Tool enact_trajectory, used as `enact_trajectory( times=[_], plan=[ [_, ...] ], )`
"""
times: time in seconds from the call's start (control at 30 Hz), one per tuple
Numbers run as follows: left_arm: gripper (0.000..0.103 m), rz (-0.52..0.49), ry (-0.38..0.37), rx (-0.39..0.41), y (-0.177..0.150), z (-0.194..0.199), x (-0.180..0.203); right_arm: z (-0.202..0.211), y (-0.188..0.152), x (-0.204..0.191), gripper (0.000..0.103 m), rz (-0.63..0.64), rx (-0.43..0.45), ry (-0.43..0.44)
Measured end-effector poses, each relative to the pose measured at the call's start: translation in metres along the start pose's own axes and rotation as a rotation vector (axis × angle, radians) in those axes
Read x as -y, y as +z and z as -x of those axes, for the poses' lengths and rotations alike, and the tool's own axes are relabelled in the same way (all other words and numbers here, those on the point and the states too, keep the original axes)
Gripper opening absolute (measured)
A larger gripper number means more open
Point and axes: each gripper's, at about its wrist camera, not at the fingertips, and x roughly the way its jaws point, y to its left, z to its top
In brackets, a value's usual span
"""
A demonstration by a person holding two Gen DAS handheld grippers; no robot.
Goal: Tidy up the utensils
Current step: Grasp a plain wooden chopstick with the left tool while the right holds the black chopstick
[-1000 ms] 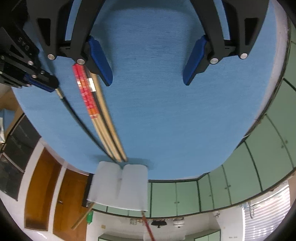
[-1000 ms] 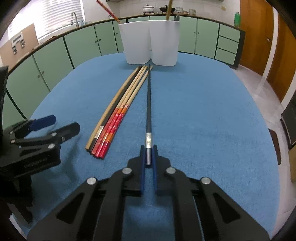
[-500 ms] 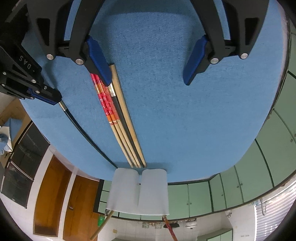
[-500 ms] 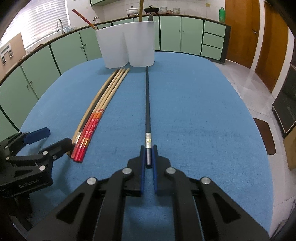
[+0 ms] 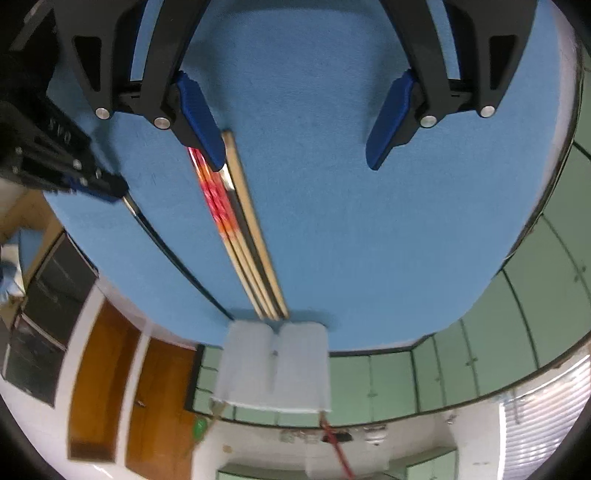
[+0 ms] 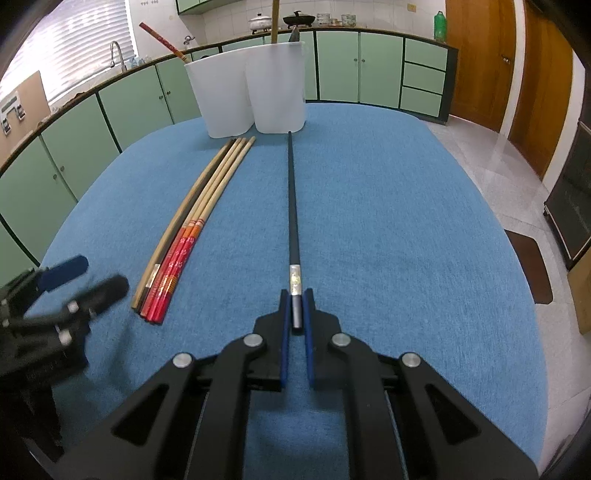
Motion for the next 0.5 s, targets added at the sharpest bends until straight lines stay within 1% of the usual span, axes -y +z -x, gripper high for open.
enact_trajectory(
  times=[0.07, 0.17, 0.27, 0.3, 0.37, 0.5],
  plan=[
    [0.076, -0.023, 0.001, -0.027, 0.000, -0.004, 0.006, 0.000, 0.000, 0.000, 0.007, 0.002, 0.000, -0.002],
    [0.079, -0.019, -0.003, -0.040, 0.001, -0.007, 0.007, 0.000, 0.000, 0.000, 0.007, 0.001, 0.000, -0.001],
    [0.080, 0.031, 0.041, -0.040, 0.002, -0.007, -0.002, 0.000, 0.000, 0.000, 0.007, -0.002, 0.001, -0.003],
    [0.080, 0.052, 0.051, -0.038, 0.001, -0.006, -0.007, 0.000, 0.000, 0.000, 0.007, -0.003, 0.001, -0.003],
    [0.080, 0.062, 0.057, -0.038, 0.002, -0.005, -0.010, 0.001, 0.000, 0.001, 0.007, -0.006, 0.002, 0.000],
    [0.079, 0.014, 0.064, -0.042, 0.002, -0.007, -0.002, 0.002, -0.001, 0.001, 0.008, 0.008, 0.001, -0.005]
  ],
)
